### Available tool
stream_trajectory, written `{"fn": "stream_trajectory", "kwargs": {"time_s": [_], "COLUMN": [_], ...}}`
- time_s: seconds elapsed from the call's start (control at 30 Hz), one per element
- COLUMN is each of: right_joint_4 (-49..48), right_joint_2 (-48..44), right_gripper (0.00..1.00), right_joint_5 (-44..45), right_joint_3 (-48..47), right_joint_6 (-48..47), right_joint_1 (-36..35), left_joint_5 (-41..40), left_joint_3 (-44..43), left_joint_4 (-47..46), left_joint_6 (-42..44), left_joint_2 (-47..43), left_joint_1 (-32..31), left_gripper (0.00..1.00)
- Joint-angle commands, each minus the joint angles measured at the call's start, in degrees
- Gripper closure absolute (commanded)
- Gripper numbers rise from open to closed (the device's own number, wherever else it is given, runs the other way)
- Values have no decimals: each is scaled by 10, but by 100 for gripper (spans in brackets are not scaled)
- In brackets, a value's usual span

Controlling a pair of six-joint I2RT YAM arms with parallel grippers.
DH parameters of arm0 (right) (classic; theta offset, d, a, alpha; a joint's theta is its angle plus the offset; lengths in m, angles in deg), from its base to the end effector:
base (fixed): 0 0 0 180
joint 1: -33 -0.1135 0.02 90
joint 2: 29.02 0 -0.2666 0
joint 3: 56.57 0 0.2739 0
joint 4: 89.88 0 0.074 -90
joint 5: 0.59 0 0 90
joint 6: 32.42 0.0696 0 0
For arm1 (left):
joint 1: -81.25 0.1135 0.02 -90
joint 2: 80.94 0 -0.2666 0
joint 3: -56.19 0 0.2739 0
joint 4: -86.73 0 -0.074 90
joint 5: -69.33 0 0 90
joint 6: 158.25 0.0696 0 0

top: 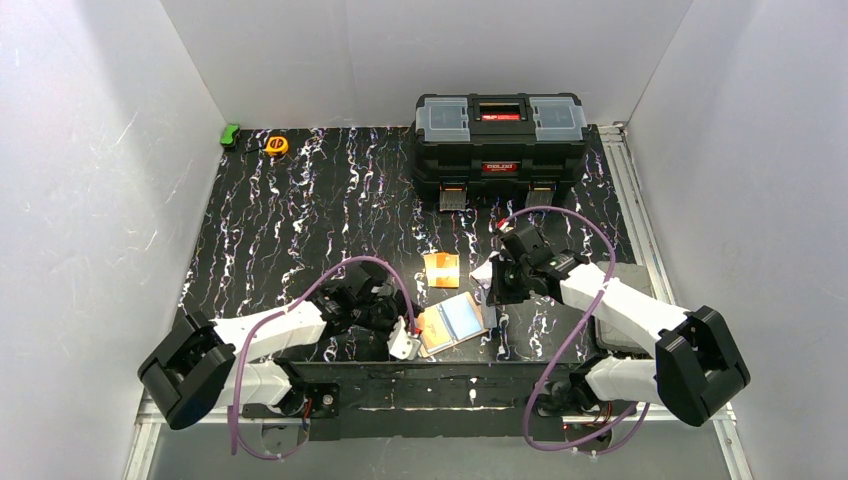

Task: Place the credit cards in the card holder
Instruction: Insert the credit card into the card holder.

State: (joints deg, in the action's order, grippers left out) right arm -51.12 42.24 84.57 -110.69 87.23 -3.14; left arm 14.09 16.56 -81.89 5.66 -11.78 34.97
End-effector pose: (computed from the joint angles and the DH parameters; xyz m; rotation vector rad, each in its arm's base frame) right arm 0.2198 0.1678 0.1665 -0.1833 2.6300 0.5326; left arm 0.1528 -0.2172 0.1418 2.0137 0.8042 -0.4184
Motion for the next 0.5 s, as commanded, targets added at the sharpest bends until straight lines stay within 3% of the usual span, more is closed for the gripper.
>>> {"fn": "stream_trajectory", "kwargs": {"time_s": [0.0,0.47], "right_joint_4": [-36,-83], "right_joint_2": [-20,-6], "right_gripper": [99,99], "right_joint_5": [9,10], "right_joint_3": [7,19], "right_joint_6": [4,13], "right_joint_1": [-3,-3], "left_joint_5": [29,25], "left_joint_3": [11,22], "left_joint_4": [-17,-6], "left_joint_6": [13,34], "left_joint_2": [3,10], "left_joint_1": [-2,-3], "left_gripper": [45,56]}}
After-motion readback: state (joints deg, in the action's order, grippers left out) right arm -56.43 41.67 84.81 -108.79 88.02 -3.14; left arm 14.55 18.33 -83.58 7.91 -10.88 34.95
